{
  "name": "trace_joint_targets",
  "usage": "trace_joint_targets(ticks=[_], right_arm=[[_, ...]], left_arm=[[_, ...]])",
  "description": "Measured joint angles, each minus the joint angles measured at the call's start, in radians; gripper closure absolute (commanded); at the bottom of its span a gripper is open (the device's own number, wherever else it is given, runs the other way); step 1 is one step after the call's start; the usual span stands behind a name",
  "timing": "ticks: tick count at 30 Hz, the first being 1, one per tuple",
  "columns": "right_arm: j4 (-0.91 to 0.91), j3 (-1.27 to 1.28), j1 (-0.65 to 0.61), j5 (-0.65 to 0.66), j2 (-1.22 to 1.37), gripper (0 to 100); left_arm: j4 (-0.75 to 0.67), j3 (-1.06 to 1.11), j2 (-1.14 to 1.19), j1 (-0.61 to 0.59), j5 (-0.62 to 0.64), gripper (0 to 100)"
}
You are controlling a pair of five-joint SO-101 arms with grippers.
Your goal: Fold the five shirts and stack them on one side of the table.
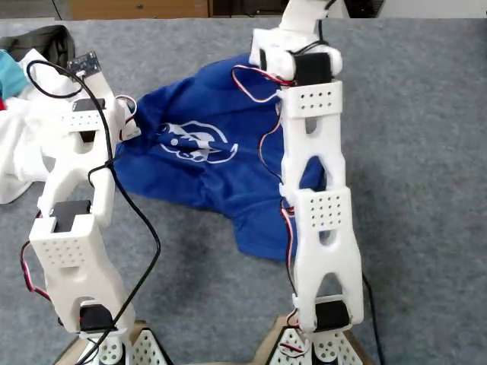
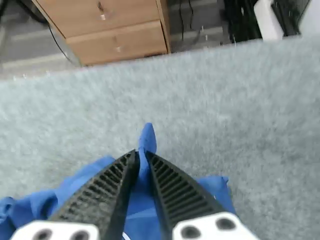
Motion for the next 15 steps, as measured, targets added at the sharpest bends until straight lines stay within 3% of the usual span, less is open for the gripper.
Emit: trace_joint_targets(ticks=[5,15], right_arm=[[0.002,0.000,0.041,0.035,-0.129,99.2],[0.066,-0.012,0.172,0.040,-0.397,99.2]], left_arm=[[0.028,-0.140,-0.005,0.000,-0.006,98],[0.319,-0.500,-0.235,0.037,-0.072,98]])
